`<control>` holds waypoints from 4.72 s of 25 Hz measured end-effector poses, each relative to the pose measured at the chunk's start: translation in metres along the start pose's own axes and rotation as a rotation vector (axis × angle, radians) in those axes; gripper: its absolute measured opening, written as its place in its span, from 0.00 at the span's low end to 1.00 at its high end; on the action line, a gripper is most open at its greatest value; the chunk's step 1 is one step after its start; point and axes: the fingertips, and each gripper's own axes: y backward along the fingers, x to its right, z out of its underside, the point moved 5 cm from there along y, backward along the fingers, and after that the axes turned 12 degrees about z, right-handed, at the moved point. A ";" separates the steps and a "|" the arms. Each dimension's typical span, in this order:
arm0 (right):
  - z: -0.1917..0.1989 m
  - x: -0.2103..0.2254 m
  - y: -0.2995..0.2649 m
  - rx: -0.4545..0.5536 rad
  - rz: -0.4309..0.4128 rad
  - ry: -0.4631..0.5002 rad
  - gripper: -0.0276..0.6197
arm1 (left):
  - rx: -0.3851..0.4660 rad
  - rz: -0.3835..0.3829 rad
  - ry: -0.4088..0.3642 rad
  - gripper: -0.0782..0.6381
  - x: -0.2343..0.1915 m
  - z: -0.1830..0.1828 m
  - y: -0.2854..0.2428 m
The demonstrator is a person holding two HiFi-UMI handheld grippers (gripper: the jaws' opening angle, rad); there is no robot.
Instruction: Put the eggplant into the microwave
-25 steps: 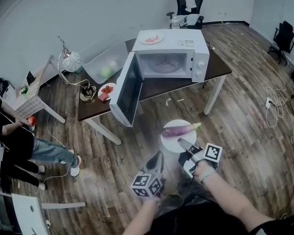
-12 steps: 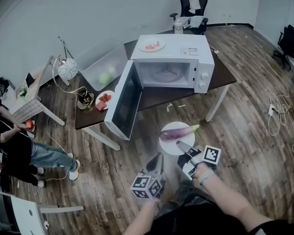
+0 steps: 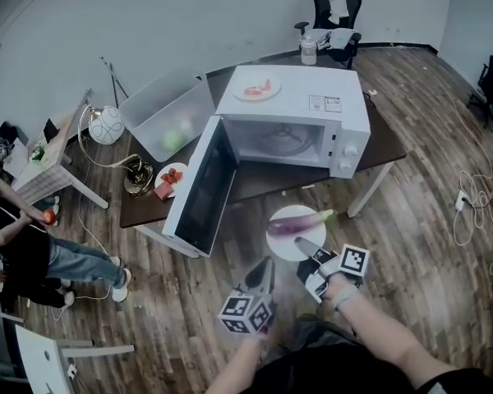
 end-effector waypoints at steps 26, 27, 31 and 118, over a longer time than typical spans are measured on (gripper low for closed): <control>-0.094 -0.004 -0.053 -0.030 -0.014 -0.011 0.06 | 0.029 -0.057 -0.032 0.11 -0.026 -0.013 -0.082; -0.095 -0.003 -0.055 -0.027 -0.016 -0.014 0.06 | 0.027 -0.053 -0.033 0.11 -0.028 -0.013 -0.084; -0.101 0.000 -0.062 -0.007 -0.014 -0.024 0.06 | 0.014 -0.034 -0.029 0.11 -0.036 -0.010 -0.091; -0.172 -0.031 -0.213 0.002 0.086 0.032 0.22 | -0.078 0.164 -0.144 0.11 -0.133 -0.067 -0.229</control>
